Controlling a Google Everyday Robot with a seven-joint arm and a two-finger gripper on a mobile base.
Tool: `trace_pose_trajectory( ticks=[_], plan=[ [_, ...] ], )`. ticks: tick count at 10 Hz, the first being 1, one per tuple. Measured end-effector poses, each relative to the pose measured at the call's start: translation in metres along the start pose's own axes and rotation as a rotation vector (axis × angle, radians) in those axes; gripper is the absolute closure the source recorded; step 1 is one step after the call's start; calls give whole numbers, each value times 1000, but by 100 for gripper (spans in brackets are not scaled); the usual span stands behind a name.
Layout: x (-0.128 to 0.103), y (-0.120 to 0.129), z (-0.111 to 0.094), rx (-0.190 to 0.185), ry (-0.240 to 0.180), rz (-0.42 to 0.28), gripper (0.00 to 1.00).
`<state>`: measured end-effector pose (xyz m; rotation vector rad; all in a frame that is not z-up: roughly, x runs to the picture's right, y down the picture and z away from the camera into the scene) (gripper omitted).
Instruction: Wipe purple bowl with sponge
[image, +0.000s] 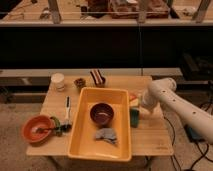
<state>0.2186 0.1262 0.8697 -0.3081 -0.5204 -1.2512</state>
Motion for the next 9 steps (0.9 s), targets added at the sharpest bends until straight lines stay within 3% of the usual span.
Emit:
trace_pose_trajectory(
  ticks=[9],
  plan=[
    [-4, 8, 33, -81, -14, 23, 20]
  ],
)
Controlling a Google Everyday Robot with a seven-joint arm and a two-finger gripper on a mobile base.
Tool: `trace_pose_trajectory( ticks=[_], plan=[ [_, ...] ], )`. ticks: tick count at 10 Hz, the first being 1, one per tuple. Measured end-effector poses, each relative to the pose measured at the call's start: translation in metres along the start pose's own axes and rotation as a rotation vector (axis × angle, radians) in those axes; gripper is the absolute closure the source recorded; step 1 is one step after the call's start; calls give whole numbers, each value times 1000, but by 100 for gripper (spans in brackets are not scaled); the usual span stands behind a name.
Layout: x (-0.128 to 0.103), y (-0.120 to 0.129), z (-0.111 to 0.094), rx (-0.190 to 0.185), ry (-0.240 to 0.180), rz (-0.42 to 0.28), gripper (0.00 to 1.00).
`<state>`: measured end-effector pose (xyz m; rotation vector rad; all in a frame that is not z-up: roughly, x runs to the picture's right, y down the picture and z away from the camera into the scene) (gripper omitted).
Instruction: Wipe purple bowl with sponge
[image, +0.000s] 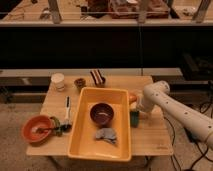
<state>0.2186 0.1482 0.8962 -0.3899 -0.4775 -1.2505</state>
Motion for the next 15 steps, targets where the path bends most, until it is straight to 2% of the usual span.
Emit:
trace_pose_trajectory(
  ticks=[1, 3, 4, 6, 7, 10, 15],
  plan=[
    [0, 0, 1, -25, 0, -3, 26],
    [0, 1, 2, -29, -3, -2, 43],
    [-1, 4, 3, -31, -7, 3, 58],
    [-1, 4, 2, -33, -8, 2, 73],
    [-1, 5, 1, -34, -8, 2, 76],
    [-2, 4, -1, -33, -11, 0, 76],
    [-2, 10, -1, -3, -25, 6, 76]
  ],
)
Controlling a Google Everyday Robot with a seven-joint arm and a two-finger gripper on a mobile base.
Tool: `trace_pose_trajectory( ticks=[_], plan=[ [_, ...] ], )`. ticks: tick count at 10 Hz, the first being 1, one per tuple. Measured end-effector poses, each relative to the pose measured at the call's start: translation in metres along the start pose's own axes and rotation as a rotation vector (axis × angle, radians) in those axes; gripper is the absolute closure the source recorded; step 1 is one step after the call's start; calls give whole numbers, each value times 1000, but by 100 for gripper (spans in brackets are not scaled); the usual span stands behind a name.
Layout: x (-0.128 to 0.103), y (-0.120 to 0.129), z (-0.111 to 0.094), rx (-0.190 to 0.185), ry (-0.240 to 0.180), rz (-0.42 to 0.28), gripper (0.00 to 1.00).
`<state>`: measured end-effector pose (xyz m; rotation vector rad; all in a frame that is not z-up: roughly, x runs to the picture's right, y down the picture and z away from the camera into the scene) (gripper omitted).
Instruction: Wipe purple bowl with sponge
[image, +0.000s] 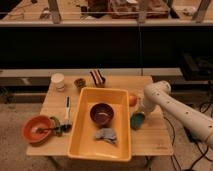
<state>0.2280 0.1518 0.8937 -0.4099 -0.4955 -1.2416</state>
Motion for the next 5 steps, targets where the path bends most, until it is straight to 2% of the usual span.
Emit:
trace_pose_trajectory(
  ticks=[3, 5],
  plan=[
    [-4, 14, -7, 14, -14, 21, 76],
    [-4, 31, -24, 3, 0, 31, 76]
  ],
)
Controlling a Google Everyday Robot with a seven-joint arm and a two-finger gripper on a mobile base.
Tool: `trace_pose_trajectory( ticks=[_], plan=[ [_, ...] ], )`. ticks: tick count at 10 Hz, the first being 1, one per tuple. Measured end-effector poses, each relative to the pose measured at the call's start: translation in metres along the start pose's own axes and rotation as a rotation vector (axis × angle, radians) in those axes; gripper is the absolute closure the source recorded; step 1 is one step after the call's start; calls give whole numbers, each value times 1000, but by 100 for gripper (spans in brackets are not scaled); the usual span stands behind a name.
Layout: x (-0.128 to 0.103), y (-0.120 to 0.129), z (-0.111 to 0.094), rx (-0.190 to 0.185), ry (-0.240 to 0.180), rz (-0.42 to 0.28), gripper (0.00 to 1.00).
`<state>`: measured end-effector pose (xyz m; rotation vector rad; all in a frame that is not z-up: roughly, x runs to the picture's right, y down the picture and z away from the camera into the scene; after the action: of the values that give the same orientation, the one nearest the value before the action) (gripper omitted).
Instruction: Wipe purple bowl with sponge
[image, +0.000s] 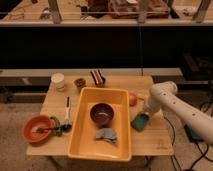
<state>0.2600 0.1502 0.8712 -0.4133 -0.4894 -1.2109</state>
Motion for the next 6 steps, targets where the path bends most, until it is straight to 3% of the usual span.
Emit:
trace_pose_trajectory(
  ticks=[3, 6],
  plan=[
    [7, 18, -52, -2, 22, 11, 76],
    [22, 28, -126, -22, 71, 25, 76]
  ],
)
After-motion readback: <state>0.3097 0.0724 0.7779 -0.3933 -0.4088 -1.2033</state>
